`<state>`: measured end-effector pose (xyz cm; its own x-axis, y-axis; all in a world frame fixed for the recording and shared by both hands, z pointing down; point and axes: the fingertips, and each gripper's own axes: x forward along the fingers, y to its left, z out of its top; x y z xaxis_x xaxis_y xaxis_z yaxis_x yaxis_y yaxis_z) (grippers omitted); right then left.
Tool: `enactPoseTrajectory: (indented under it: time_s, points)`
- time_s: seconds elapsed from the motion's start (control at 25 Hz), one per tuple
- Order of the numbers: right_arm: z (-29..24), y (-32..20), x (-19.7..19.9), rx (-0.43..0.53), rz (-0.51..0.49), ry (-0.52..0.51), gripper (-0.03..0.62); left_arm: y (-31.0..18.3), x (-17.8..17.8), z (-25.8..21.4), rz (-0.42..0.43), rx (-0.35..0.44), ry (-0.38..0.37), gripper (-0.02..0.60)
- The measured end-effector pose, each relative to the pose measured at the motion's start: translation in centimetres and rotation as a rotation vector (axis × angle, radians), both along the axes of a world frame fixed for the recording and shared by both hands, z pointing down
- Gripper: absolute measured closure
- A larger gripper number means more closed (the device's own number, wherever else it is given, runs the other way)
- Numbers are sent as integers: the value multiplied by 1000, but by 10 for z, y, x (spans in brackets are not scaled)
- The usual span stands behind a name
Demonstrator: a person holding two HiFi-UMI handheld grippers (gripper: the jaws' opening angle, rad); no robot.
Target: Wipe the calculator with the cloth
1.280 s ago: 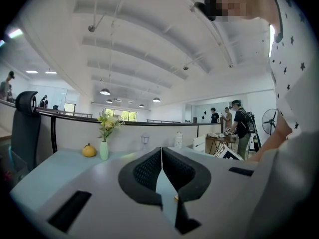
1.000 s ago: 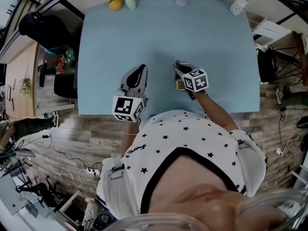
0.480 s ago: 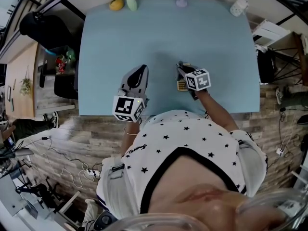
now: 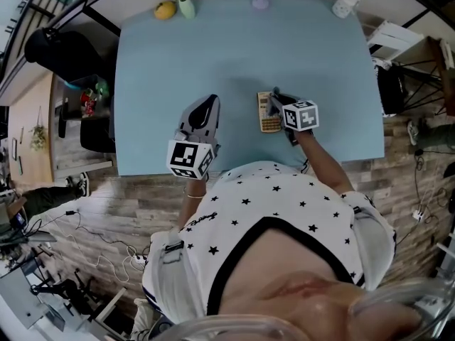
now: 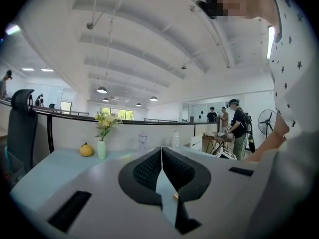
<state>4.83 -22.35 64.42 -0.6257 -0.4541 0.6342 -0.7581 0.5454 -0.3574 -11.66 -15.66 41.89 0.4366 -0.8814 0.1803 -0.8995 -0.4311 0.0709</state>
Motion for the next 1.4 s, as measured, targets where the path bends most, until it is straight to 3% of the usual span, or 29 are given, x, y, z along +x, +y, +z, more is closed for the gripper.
enactPoseTrajectory:
  time_s: [0.6,0.96,1.4]
  points:
    - [2,-3,33,-6,100,7,545,-7,9,2,37,-5,6,551]
    - [-5,-5,29,23,106,-2,545,-10,9,1,48,3,10,551]
    - [-24,23,-32,48,-62,-72,545,-10,12,1,54,1,8,551]
